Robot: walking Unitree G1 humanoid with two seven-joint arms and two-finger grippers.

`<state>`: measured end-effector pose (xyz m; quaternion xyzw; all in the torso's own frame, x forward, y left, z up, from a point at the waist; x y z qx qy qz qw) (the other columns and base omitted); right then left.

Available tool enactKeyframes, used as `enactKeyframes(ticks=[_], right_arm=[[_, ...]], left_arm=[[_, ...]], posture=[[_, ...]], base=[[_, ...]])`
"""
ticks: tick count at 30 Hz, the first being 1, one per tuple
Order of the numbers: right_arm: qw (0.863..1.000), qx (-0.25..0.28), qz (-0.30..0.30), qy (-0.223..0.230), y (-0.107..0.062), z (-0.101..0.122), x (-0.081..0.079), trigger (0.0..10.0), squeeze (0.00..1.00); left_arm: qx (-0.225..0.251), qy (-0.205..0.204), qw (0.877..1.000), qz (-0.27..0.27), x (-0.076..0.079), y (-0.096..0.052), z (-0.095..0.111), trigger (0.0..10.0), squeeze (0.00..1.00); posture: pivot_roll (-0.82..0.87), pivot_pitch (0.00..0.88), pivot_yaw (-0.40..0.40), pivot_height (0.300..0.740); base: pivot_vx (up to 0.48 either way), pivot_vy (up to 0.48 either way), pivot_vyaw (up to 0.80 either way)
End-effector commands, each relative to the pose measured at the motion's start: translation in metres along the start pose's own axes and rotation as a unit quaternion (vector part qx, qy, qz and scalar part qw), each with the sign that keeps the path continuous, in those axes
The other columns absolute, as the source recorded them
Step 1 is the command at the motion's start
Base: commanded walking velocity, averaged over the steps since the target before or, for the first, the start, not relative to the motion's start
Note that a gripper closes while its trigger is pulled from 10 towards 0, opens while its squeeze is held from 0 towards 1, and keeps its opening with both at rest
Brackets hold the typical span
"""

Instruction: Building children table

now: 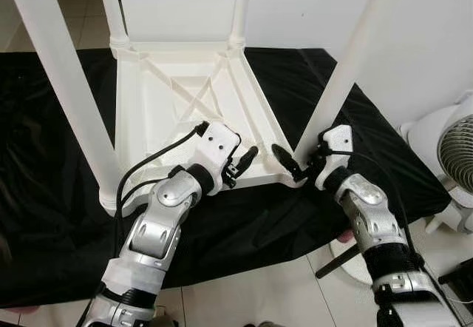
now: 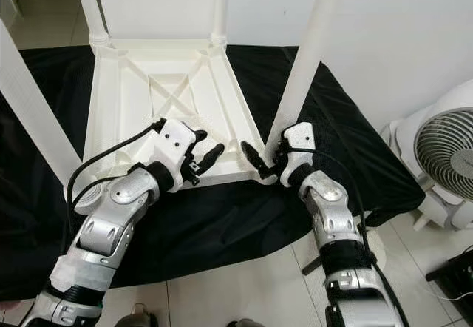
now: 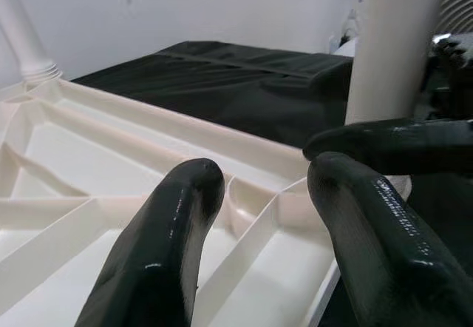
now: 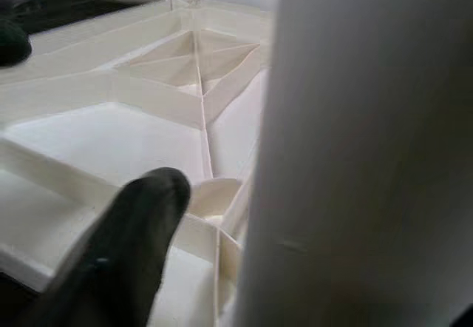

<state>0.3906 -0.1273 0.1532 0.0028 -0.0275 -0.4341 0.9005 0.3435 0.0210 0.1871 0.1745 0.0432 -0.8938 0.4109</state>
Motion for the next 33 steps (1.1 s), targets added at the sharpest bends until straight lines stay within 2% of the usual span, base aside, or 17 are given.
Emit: enactKeyframes(ticks=[1, 3, 4, 9, 14, 15, 16, 17, 20, 23, 25, 27, 29, 30, 31, 32, 33], right_arm=[[0.999, -0.039, 0.036, 0.003, 0.002, -0.017, -0.01, 1.4, 0.0], [0.998, -0.047, 0.043, 0.008, 0.002, -0.02, -0.011, 1.4, 0.0], [0.997, -0.055, 0.052, 0.012, 0.002, -0.024, -0.012, 0.0, 0.0], [0.996, -0.068, 0.06, 0.013, -0.001, -0.036, -0.014, 0.0, 0.0], [0.996, -0.067, 0.053, 0.017, -0.002, -0.038, -0.013, 0.0, 0.0], [0.997, -0.061, 0.033, 0.024, -0.002, -0.039, -0.009, 0.0, 0.0], [0.998, -0.048, -0.018, 0.036, -0.002, -0.037, 0.001, 0.0, 0.0], [0.998, -0.048, -0.018, 0.036, -0.002, -0.037, 0.001, 0.0, 0.0], [0.991, -0.03, -0.121, 0.04, -0.004, -0.035, 0.019, 0.0, 0.0], [0.988, -0.024, -0.144, 0.043, -0.002, -0.034, 0.018, 0.0, 0.0], [0.982, -0.015, -0.181, 0.059, 0.0, -0.035, 0.015, 0.0, 0.0], [0.982, -0.015, -0.181, 0.059, 0.0, -0.035, 0.015, 0.0, 0.0], [0.964, -0.009, -0.256, 0.077, -0.002, -0.039, 0.014, 0.0, 0.0], [0.964, -0.009, -0.256, 0.077, -0.002, -0.039, 0.014, 0.0, 0.0], [0.946, -0.008, -0.308, 0.101, -0.006, -0.044, 0.014, 0.0, 0.0], [0.921, -0.011, -0.368, 0.125, -0.011, -0.052, 0.014, 0.0, 0.0], [0.921, -0.011, -0.368, 0.125, -0.011, -0.052, 0.014, 0.0, 0.0]], left_arm=[[0.003, 0.001, 1.0, 0.0, 0.005, 0.003, 0.001, 10.0, 0.0], [0.005, 0.003, 1.0, -0.004, 0.006, 0.004, 0.001, 10.0, 0.0], [0.005, 0.003, 1.0, -0.005, 0.007, 0.004, 0.002, 10.0, 0.0], [0.008, 0.004, 1.0, -0.004, 0.007, 0.005, 0.003, 10.0, 0.0], [0.009, 0.004, 1.0, -0.003, 0.007, 0.005, 0.004, 10.0, 0.0], [0.009, 0.003, 1.0, 0.0, 0.006, 0.005, 0.004, 10.0, 0.0], [0.009, -0.001, 1.0, 0.004, 0.006, 0.004, 0.004, 10.0, 0.0], [0.009, -0.001, 1.0, 0.004, 0.006, 0.004, 0.004, 10.0, 0.0], [0.004, -0.009, 1.0, 0.008, 0.006, 0.004, 0.002, 10.0, 0.0], [0.002, -0.004, 1.0, 0.005, 0.007, 0.005, 0.001, 10.0, 0.0], [-0.001, -0.004, 1.0, 0.001, 0.01, 0.006, -0.001, 10.0, 0.0], [-0.001, -0.004, 1.0, 0.001, 0.01, 0.006, -0.001, 10.0, 0.0], [0.001, -0.007, 1.0, 0.0, 0.011, 0.007, 0.0, 10.0, 0.0], [0.001, -0.007, 1.0, 0.0, 0.011, 0.007, 0.0, 10.0, 0.0], [0.001, -0.008, 1.0, 0.0, 0.011, 0.007, 0.0, 10.0, 0.0], [0.002, -0.008, 1.0, 0.0, 0.01, 0.008, 0.0, 10.0, 0.0], [0.002, -0.008, 1.0, 0.0, 0.01, 0.008, 0.0, 10.0, 0.0]], posture=[[0.05, 0.026, -0.069, 0.74], [0.06, 0.025, -0.071, 0.74], [0.06, 0.023, -0.072, 0.74], [0.07, 0.022, -0.073, 0.74], [0.07, 0.023, -0.072, 0.74], [0.07, 0.022, -0.071, 0.74], [0.07, 0.017, -0.069, 0.74], [0.07, 0.017, -0.069, 0.74], [0.06, 0.012, -0.074, 0.74], [0.06, 0.011, -0.072, 0.74], [0.05, 0.009, -0.072, 0.74], [0.05, 0.009, -0.072, 0.74], [0.05, 0.006, -0.07, 0.74], [0.05, 0.006, -0.07, 0.74], [0.05, 0.004, -0.068, 0.74], [0.04, 0.001, -0.065, 0.74], [0.04, 0.001, -0.065, 0.74]], base=[[0.0, 0.0, 0.0], [0.0, 0.0, 0.0], [0.0, 0.0, 0.0], [0.0, 0.0, 0.0], [0.0, 0.0, 0.0], [0.0, 0.0, 0.0], [0.0, 0.0, 0.0], [0.0, 0.0, 0.0], [0.0, 0.0, 0.0], [0.0, 0.0, 0.0], [0.0, 0.0, 0.0], [0.0, 0.0, 0.0], [0.0, 0.0, 0.0], [0.0, 0.0, 0.0], [0.0, 0.0, 0.0], [0.0, 0.0, 0.0], [0.0, 0.0, 0.0]])
Point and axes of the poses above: a point about 5 cm out from each wrist's last joint towards the gripper, its own y axis pointing out of the wrist towards the gripper, its own z axis along the axis of the wrist's last joint, x = y × z, the point moved 6 cm from there along y, pointing out of the wrist towards the gripper, and after that the axes turned 7 degrees about y, right-handed, at the moved point
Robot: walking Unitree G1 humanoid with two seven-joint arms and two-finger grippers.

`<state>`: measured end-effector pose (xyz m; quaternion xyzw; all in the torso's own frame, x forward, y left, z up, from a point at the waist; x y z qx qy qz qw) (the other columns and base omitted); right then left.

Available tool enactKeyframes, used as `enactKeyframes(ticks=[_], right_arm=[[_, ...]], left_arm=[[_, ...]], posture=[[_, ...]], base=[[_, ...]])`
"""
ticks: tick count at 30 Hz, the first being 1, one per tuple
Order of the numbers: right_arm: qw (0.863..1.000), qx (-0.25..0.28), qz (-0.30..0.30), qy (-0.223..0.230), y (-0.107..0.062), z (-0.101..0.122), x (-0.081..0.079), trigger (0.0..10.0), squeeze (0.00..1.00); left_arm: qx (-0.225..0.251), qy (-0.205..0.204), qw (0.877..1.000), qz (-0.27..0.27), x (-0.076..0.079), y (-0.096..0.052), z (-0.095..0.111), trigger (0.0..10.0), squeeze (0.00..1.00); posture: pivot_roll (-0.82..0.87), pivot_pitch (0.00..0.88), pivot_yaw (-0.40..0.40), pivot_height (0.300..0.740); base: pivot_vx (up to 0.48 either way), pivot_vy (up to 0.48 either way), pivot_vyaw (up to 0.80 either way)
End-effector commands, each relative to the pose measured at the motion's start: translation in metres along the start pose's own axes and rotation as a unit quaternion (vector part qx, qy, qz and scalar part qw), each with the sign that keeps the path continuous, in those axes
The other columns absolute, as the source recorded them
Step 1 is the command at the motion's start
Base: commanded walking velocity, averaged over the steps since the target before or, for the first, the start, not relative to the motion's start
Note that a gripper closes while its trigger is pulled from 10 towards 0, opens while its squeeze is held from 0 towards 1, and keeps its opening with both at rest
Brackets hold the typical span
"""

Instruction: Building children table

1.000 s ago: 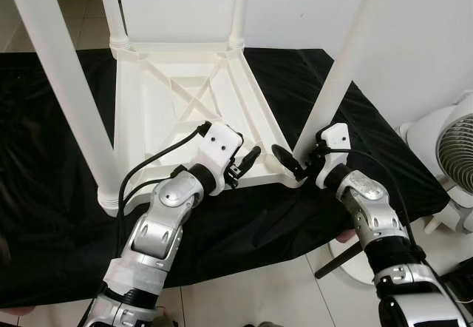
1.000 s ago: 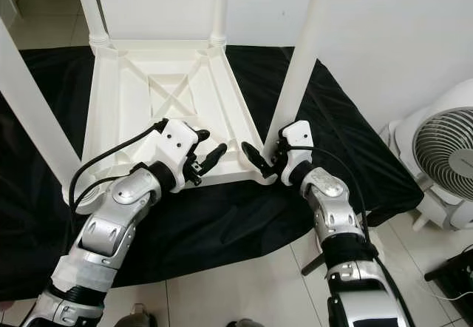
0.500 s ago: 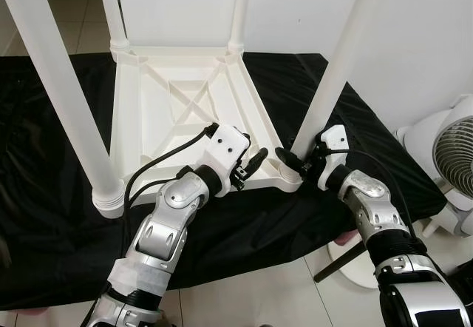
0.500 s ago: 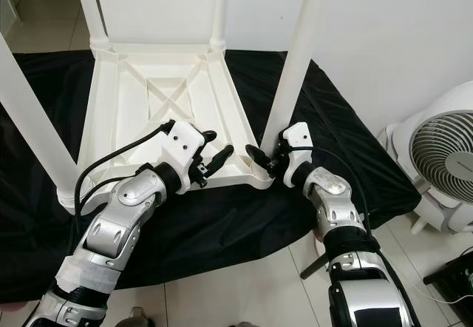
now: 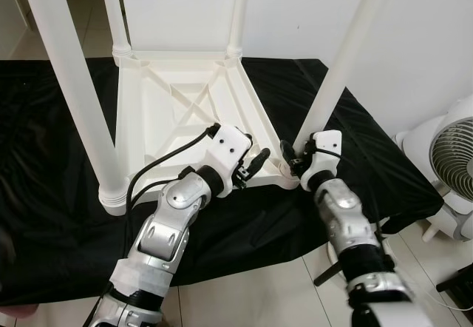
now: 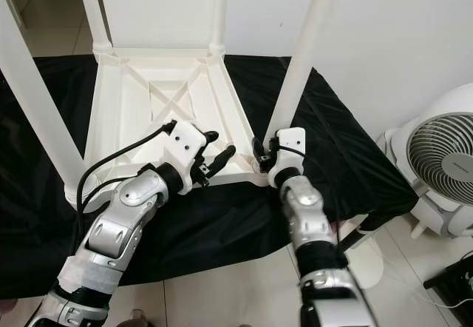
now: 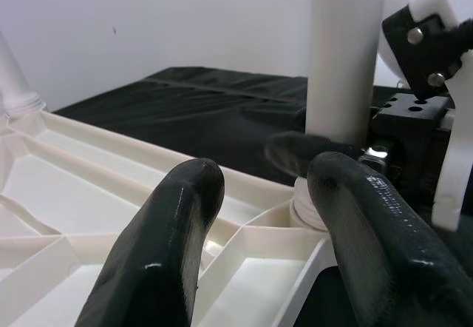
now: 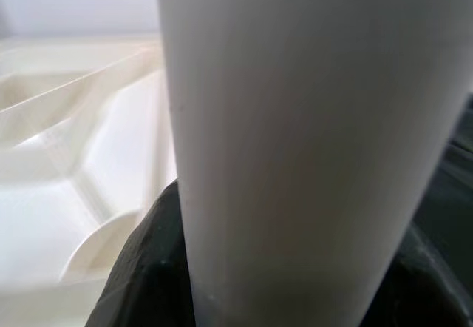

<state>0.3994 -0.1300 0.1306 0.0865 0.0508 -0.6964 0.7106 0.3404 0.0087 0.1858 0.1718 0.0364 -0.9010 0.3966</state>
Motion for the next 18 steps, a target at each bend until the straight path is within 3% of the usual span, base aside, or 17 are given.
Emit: enactKeyframes(ticks=[1, 5, 9, 10, 11, 12, 14, 15, 18], right_arm=[[0.996, -0.047, -0.069, 0.012, -0.009, -0.026, 0.022, 0.0, 0.0], [0.994, -0.044, -0.094, 0.035, -0.007, -0.025, 0.016, 0.0, 0.0], [0.996, -0.036, -0.077, 0.029, -0.004, -0.019, 0.006, 0.0, 0.0], [0.997, -0.026, -0.065, 0.03, -0.004, -0.015, 0.005, 10.0, 0.0], [0.998, -0.019, -0.061, 0.031, -0.005, -0.012, 0.004, 10.0, 0.0], [0.997, -0.018, -0.056, 0.044, -0.005, -0.01, 0.005, 10.0, 0.56], [0.997, -0.016, -0.053, 0.053, -0.005, -0.009, 0.006, 10.0, 0.56], [0.997, -0.011, -0.042, 0.059, -0.005, -0.006, 0.007, 10.0, 1.0], [0.998, 0.002, -0.017, 0.058, -0.004, 0.002, 0.01, 10.0, 1.0]], left_arm=[[-0.005, -0.002, 1.0, 0.015, -0.002, 0.003, -0.002, 10.0, 0.0], [-0.001, -0.004, 1.0, 0.016, -0.003, 0.005, 0.0, 10.0, 0.0], [0.001, -0.007, 1.0, 0.016, -0.003, 0.006, 0.001, 10.0, 0.0], [0.002, -0.007, 1.0, 0.016, -0.002, 0.006, 0.002, 10.0, 0.0], [0.002, -0.008, 1.0, 0.015, -0.001, 0.006, 0.002, 10.0, 0.0], [0.003, -0.008, 1.0, 0.015, -0.001, 0.006, 0.002, 10.0, 0.0], [0.002, -0.008, 1.0, 0.016, -0.001, 0.005, 0.002, 10.0, 0.0], [0.002, -0.009, 1.0, 0.017, -0.001, 0.005, 0.002, 10.0, 0.0], [0.001, -0.01, 1.0, 0.02, -0.002, 0.004, 0.002, 10.0, 0.0]], posture=[[0.04, 0.001, -0.065, 0.74], [0.03, 0.0, -0.056, 0.74], [0.03, 0.0, -0.057, 0.74], [0.04, 0.001, -0.061, 0.74], [0.04, 0.001, -0.061, 0.74], [0.04, 0.002, -0.064, 0.74], [0.04, 0.002, -0.064, 0.74], [0.04, 0.002, -0.066, 0.74], [0.04, 0.004, -0.069, 0.74]], base=[[0.0, 0.0, 0.0], [0.0, 0.0, 0.0], [0.0, 0.0, 0.0], [0.0, 0.0, 0.0], [0.0, 0.0, 0.0], [0.0, 0.0, 0.0], [0.0, 0.0, 0.0], [0.0, 0.0, 0.0], [0.0, 0.0, 0.0]])
Point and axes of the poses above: a point about 5 cm out from each wrist's last joint towards the gripper, its own y axis pointing out of the wrist towards the gripper, its own z axis along the axis of the wrist's last joint, x = y × z, the point moved 6 cm from there along y, pointing out of the wrist towards the gripper, and after that the axes turned 7 degrees about y, right-handed, at the moved point
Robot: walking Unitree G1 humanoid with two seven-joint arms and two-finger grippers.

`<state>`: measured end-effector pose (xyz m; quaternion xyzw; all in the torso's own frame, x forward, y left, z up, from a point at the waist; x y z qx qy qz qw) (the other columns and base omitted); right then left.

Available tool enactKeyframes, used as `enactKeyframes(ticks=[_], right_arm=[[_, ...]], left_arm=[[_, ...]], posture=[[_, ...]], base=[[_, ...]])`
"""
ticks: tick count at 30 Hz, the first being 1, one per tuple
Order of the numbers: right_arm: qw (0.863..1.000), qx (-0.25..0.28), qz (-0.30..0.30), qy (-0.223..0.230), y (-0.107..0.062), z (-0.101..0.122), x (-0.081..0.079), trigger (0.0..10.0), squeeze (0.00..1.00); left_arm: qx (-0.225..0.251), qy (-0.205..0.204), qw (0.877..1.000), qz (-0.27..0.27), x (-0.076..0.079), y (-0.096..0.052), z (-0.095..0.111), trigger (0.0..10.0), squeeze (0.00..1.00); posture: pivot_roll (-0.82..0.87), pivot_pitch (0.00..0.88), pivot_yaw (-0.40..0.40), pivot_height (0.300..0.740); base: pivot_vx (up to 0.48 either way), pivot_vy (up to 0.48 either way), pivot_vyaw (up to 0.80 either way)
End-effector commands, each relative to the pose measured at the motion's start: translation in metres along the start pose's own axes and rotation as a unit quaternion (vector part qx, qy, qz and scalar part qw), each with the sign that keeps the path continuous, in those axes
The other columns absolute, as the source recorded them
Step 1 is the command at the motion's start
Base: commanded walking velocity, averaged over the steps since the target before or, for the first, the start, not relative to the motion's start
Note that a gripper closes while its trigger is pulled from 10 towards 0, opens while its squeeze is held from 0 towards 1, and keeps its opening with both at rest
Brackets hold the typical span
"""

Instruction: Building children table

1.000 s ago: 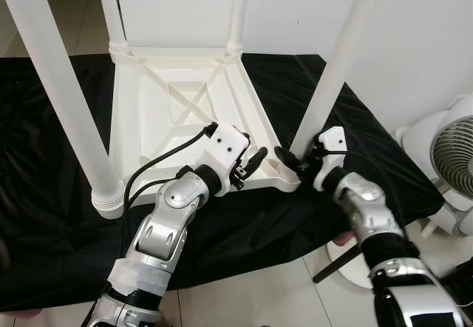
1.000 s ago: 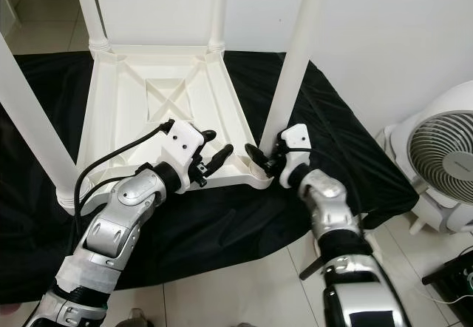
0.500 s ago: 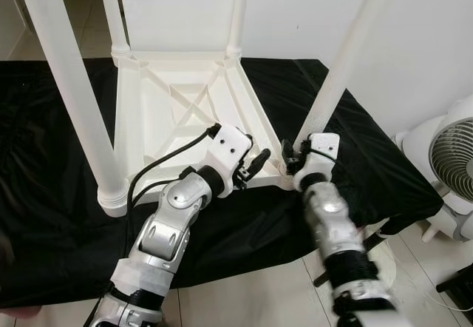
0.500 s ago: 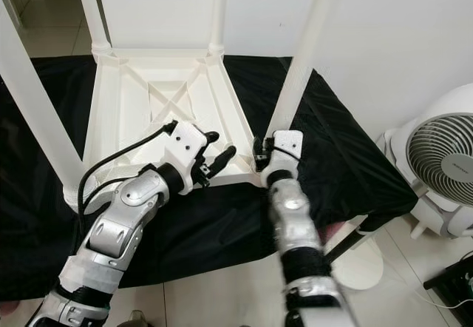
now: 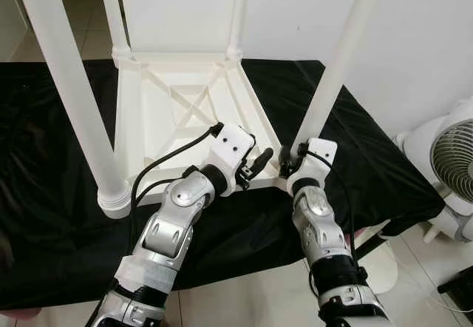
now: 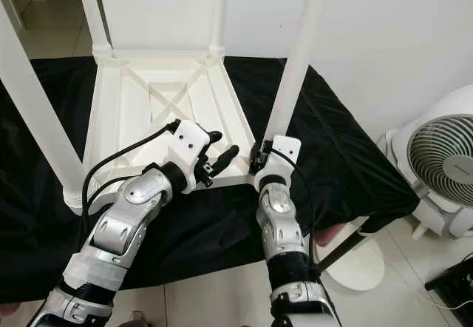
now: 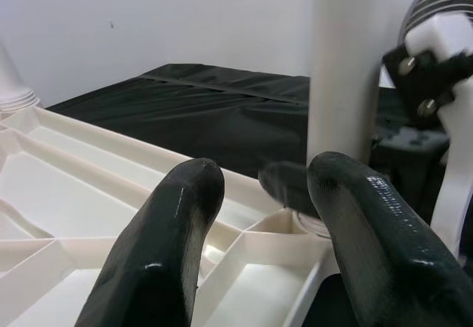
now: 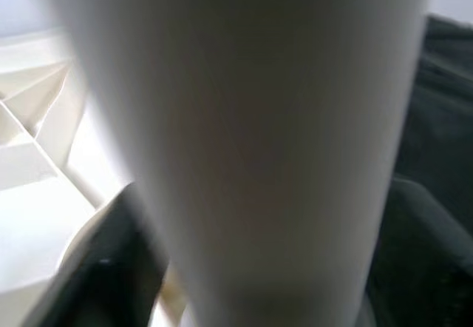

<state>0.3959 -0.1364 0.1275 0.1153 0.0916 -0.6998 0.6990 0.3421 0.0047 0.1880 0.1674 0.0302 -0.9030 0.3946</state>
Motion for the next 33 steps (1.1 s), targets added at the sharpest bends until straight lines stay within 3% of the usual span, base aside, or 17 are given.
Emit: enactKeyframes(ticks=[1, 4, 5, 8, 9, 14, 18, 20, 23, 26, 27, 33], right_arm=[[1.0, 0.006, 0.011, 0.0, 0.0, 0.007, 0.007, 10.0, 1.0], [1.0, 0.006, 0.023, -0.01, 0.002, 0.013, 0.014, 10.0, 1.0], [0.998, 0.006, 0.066, -0.017, 0.005, 0.022, 0.014, 10.0, 1.0], [0.992, -0.001, 0.117, -0.04, 0.004, 0.025, 0.009, 10.0, 1.0], [0.987, -0.011, 0.149, -0.059, 0.003, 0.025, 0.006, 10.0, 0.0], [0.973, -0.019, 0.209, -0.097, 0.002, 0.027, 0.003, 10.0, 0.0], [0.932, -0.059, 0.322, -0.156, -0.006, 0.013, -0.016, 10.0, 0.0], [0.928, -0.06, 0.329, -0.162, -0.007, 0.012, -0.017, 10.0, 0.0], [0.911, -0.088, 0.368, -0.163, -0.009, 0.0, -0.026, 10.0, 0.0], [0.911, -0.088, 0.368, -0.163, -0.009, 0.0, -0.026, 10.0, 0.0], [0.905, -0.109, 0.376, -0.167, -0.008, -0.009, -0.026, 10.0, 0.0], [0.902, -0.145, 0.375, -0.16, -0.009, -0.021, -0.017, 10.0, 0.0]], left_arm=[[-0.005, -0.001, 1.0, 0.024, -0.004, 0.0, -0.001, 10.0, 0.0], [-0.006, 0.001, 1.0, 0.025, -0.004, -0.001, -0.002, 10.0, 0.0], [-0.007, 0.0, 1.0, 0.028, -0.005, -0.001, -0.002, 10.0, 0.0], [-0.005, -0.004, 1.0, 0.029, -0.005, -0.001, -0.002, 10.0, 0.0], [-0.005, -0.005, 1.0, 0.029, -0.005, 0.0, -0.001, 10.0, 0.0], [-0.005, -0.003, 1.0, 0.026, -0.005, 0.001, -0.001, 10.0, 0.0], [0.001, -0.001, 1.0, 0.019, -0.005, 0.005, 0.003, 10.0, 0.0], [0.001, -0.001, 1.0, 0.019, -0.005, 0.005, 0.003, 10.0, 0.0], [0.002, 0.0, 1.0, 0.019, -0.007, 0.006, 0.005, 10.0, 0.0], [0.002, 0.0, 1.0, 0.019, -0.007, 0.006, 0.005, 10.0, 0.0], [0.002, 0.001, 1.0, 0.022, -0.009, 0.006, 0.005, 10.0, 0.0], [0.002, -0.001, 1.0, 0.031, -0.011, 0.004, 0.006, 10.0, 0.0]], posture=[[0.05, 0.005, -0.075, 0.74], [0.05, 0.007, -0.074, 0.74], [0.05, 0.007, -0.075, 0.74], [0.05, 0.007, -0.075, 0.74], [0.04, 0.011, -0.069, 0.74], [0.03, 0.014, -0.062, 0.74], [0.02, 0.022, -0.044, 0.74], [0.02, 0.022, -0.044, 0.74], [0.02, 0.028, -0.041, 0.74], [0.02, 0.028, -0.041, 0.74], [0.04, 0.039, -0.049, 0.74], [0.05, 0.047, -0.057, 0.74]], base=[[0.0, 0.0, 0.0], [0.0, 0.0, 0.0], [0.0, 0.0, 0.0], [0.0, 0.0, 0.0], [0.0, 0.0, 0.0], [0.0, 0.0, 0.0], [0.0, 0.0, 0.0], [0.0, 0.0, 0.0], [0.0, 0.0, 0.0], [0.0, 0.0, 0.0], [0.0, 0.0, 0.0], [0.0, 0.0, 0.0]])
Point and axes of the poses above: a point about 5 cm out from each wrist's last joint towards the gripper, its own y axis pointing out of the wrist towards the gripper, its own z axis along the axis of the wrist's last joint, x = y × z, the point moved 6 cm from there along y, pointing out of the wrist towards the gripper, and after that the axes turned 7 degrees about y, right-handed, at the moved point
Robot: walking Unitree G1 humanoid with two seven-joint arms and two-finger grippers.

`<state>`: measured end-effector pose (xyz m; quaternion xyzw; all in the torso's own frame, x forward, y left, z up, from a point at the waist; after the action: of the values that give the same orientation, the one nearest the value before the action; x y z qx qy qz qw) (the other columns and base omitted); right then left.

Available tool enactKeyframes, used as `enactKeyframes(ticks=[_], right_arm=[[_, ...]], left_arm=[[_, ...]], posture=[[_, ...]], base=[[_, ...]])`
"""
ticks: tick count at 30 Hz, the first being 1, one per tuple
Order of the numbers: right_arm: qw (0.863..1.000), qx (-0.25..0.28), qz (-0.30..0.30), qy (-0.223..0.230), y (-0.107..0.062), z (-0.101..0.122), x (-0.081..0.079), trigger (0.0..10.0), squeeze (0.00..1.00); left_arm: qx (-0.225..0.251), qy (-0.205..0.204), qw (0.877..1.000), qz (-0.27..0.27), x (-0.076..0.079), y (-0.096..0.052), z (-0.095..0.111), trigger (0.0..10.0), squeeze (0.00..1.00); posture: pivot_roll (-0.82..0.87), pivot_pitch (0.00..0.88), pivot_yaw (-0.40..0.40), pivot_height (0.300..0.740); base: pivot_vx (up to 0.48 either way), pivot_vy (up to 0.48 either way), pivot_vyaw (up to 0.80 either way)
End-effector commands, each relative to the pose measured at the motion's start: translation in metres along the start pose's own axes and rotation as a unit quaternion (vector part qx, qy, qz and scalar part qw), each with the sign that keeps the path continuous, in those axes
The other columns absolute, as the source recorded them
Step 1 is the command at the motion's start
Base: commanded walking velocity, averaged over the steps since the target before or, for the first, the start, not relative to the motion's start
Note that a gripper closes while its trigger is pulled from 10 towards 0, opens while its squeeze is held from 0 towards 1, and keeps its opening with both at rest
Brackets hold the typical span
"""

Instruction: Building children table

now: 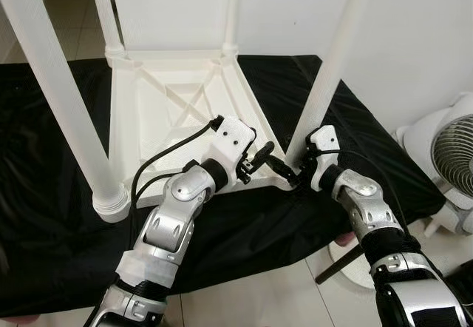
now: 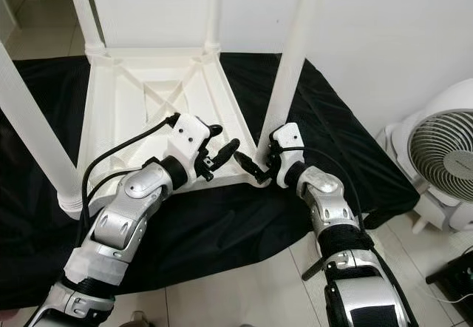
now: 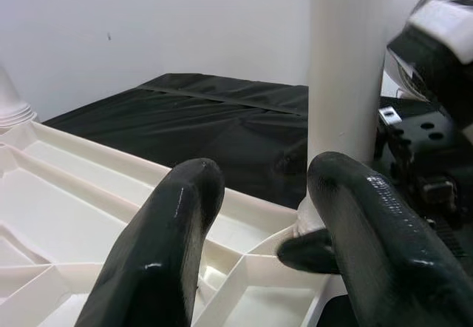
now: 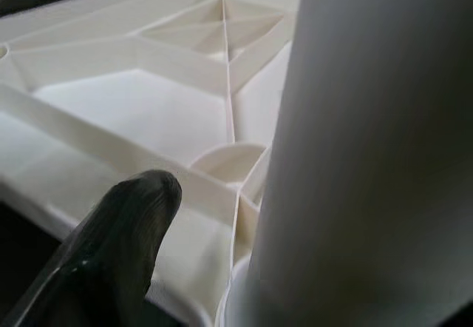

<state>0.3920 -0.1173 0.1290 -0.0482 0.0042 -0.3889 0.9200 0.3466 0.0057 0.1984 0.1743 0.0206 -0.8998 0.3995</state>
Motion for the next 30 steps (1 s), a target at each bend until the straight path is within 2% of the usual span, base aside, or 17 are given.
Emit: enactKeyframes(ticks=[1, 4, 5, 6, 7, 11, 19, 23, 25, 30], right_arm=[[0.999, -0.039, 0.017, 0.018, -0.001, -0.02, -0.006, 10.0, 0.0], [0.998, -0.052, 0.018, 0.022, -0.006, -0.031, -0.004, 10.0, 0.0], [0.998, -0.054, 0.019, 0.024, -0.007, -0.033, -0.003, 6.2, 0.0], [0.998, -0.053, 0.02, 0.025, -0.007, -0.033, -0.003, 4.9, 0.0], [0.998, -0.051, 0.018, 0.028, -0.008, -0.034, -0.003, 0.0, 0.0], [0.998, -0.049, 0.016, 0.032, -0.008, -0.034, -0.001, 0.0, 0.0], [0.998, -0.034, -0.004, 0.044, -0.009, -0.03, 0.005, 0.0, 0.0], [0.998, -0.026, -0.028, 0.053, -0.008, -0.029, 0.01, 0.0, 0.0], [0.996, -0.009, -0.069, 0.053, -0.005, -0.025, 0.015, 0.0, 0.0], [0.994, 0.011, -0.097, 0.055, -0.003, -0.022, 0.015, 0.0, 0.0]], left_arm=[[-0.008, -0.004, 1.0, 0.025, -0.005, 0.0, -0.002, 10.0, 0.0], [-0.01, -0.007, 1.0, 0.029, -0.006, -0.001, -0.003, 10.0, 0.0], [-0.01, -0.007, 0.999, 0.029, -0.006, -0.002, -0.003, 10.0, 0.0], [-0.01, -0.008, 0.999, 0.029, -0.006, -0.002, -0.003, 10.0, 0.0], [-0.011, -0.008, 1.0, 0.027, -0.005, -0.003, -0.004, 10.0, 0.0], [-0.012, -0.007, 1.0, 0.024, -0.004, -0.003, -0.004, 10.0, 0.0], [-0.028, -0.005, 0.999, -0.024, 0.016, -0.011, -0.015, 10.0, 0.0], [-0.033, -0.004, 0.999, -0.032, 0.02, -0.015, -0.019, 10.0, 0.0], [-0.044, -0.002, 0.998, -0.039, 0.023, -0.021, -0.025, 10.0, 0.0], [-0.052, -0.002, 0.998, -0.043, 0.026, -0.026, -0.03, 10.0, 0.0]], posture=[[0.05, 0.047, -0.057, 0.74], [0.05, 0.057, -0.059, 0.74], [0.04, 0.058, -0.059, 0.74], [0.04, 0.058, -0.059, 0.74], [0.04, 0.058, -0.059, 0.74], [0.04, 0.062, -0.057, 0.74], [0.04, 0.064, -0.061, 0.74], [0.04, 0.067, -0.067, 0.74], [0.04, 0.074, -0.071, 0.74], [0.04, 0.075, -0.072, 0.74]], base=[[0.0, 0.0, 0.0], [0.0, 0.0, 0.0], [0.0, 0.0, 0.0], [0.0, 0.0, 0.0], [0.0, 0.0, 0.0], [0.0, 0.0, 0.0], [0.0, 0.0, 0.0], [0.0, 0.0, 0.0], [0.0, 0.0, 0.0], [0.0, 0.0, 0.0]])
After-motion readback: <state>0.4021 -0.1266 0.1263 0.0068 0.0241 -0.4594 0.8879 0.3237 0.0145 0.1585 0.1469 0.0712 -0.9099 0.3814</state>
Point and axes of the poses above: a point about 5 cm out from each wrist's last joint towards the gripper, its own y axis pointing out of the wrist towards the gripper, its own z axis along the axis of the wrist's last joint, x = y × z, the point moved 6 cm from there along y, pointing out of the wrist towards the gripper, and after that the axes turned 7 degrees about y, right-handed, at the moved point
